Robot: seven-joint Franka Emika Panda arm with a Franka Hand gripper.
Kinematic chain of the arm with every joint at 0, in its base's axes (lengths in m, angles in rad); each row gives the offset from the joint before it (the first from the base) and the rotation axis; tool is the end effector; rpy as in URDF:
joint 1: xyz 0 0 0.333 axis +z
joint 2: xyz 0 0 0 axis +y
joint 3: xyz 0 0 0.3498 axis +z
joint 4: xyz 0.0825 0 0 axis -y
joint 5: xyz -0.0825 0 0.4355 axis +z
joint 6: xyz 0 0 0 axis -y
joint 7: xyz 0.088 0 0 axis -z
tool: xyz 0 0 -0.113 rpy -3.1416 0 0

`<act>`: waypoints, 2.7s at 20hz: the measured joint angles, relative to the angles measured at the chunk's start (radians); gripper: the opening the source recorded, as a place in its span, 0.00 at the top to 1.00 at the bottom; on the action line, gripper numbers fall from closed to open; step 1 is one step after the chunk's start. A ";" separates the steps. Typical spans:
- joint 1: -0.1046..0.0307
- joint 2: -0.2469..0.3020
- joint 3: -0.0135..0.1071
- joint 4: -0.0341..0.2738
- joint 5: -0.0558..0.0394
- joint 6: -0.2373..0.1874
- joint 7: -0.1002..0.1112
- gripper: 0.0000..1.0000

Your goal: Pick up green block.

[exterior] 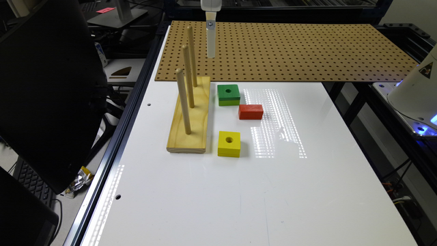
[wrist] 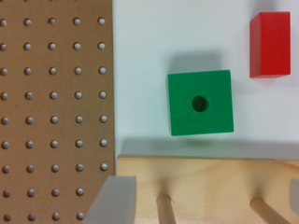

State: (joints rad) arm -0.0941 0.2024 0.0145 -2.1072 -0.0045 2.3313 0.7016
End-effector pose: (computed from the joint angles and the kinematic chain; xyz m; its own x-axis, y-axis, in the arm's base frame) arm 0.6171 -0.0495 0.3157 0.7118 -0.7022 0.0169 -0.7020 -0.7120 -0.0137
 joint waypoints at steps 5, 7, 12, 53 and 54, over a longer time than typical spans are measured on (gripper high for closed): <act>0.000 0.000 0.000 -0.004 0.0000 -0.001 0.001 0.00; 0.000 0.000 0.000 -0.007 0.0000 -0.001 0.001 0.00; 0.000 -0.003 0.000 -0.024 0.0000 -0.001 0.002 0.00; 0.000 0.034 0.002 -0.192 0.0001 0.193 0.003 0.00; 0.000 0.054 0.002 -0.192 0.0001 0.216 0.003 0.00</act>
State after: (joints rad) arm -0.0936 0.2559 0.0160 -2.2987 -0.0044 2.5471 0.7042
